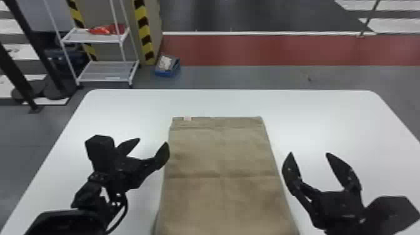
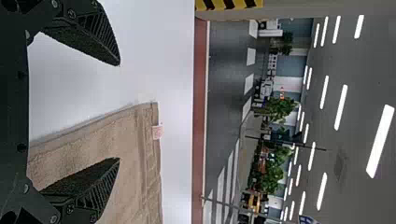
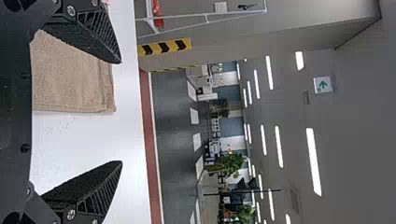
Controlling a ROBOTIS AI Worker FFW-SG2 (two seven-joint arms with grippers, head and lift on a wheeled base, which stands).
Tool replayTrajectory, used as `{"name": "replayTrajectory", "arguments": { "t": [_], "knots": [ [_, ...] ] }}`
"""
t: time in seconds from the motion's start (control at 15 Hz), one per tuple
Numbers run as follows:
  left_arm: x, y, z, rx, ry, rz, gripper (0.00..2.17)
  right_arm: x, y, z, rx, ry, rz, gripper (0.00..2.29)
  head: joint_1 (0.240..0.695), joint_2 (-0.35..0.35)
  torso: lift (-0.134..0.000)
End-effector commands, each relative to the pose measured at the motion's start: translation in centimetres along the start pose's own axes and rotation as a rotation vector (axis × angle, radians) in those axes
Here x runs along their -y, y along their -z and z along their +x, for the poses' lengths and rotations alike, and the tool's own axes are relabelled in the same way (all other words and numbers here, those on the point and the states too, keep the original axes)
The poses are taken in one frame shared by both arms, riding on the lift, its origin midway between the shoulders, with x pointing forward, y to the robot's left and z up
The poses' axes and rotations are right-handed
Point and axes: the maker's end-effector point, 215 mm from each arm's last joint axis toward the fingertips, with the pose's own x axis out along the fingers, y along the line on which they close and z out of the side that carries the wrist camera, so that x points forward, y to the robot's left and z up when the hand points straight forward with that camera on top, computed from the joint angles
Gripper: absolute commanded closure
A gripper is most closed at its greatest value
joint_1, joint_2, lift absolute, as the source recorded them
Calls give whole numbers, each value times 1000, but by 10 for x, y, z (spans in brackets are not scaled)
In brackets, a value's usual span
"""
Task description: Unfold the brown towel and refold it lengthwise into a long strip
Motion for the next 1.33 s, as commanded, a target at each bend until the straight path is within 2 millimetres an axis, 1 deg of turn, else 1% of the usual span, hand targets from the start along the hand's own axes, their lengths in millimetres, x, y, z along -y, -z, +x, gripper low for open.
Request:
{"name": "replayTrajectory", "arguments": {
  "t": [0.0,0.07,0.27,0.33,0.4,0.47,0.6,0.73,0.8,1.07,1.13,1.27],
  "knots": [
    [0,-2,23,-43,21,5,167,6,1,-1,-3,10,-2,117,695,10,-123],
    [3,-11,34,-35,32,19,167,7,2,-2,-4,11,-3,117,695,9,-123],
    [0,-17,62,-60,35,60,211,8,5,-2,-10,13,-3,117,695,-7,-123],
    [-2,-15,72,-73,39,59,215,9,5,-2,-10,15,-5,117,695,-9,-123],
    [-2,-14,81,-81,48,43,265,11,5,-2,-10,18,-6,117,695,-12,-123],
    [-5,-8,88,-97,47,33,336,12,6,-2,-11,19,-7,117,695,-17,-123],
    [-5,-6,98,-106,52,32,360,16,8,-3,-12,26,-8,117,695,-20,-123],
    [-6,-4,104,-115,52,38,360,18,10,-3,-14,30,-9,117,695,-24,-123],
    [-2,-5,108,-116,59,42,360,19,10,-4,-12,31,-10,117,695,-27,-123],
    [-5,4,111,-132,54,37,367,20,12,-3,-14,34,-5,117,695,-36,-123],
    [-5,4,111,-127,55,39,458,21,11,-3,-14,35,-7,117,695,-36,-123],
    [-5,7,111,-131,55,38,478,21,11,-3,-13,35,-7,117,695,-35,-123]
  ]
}}
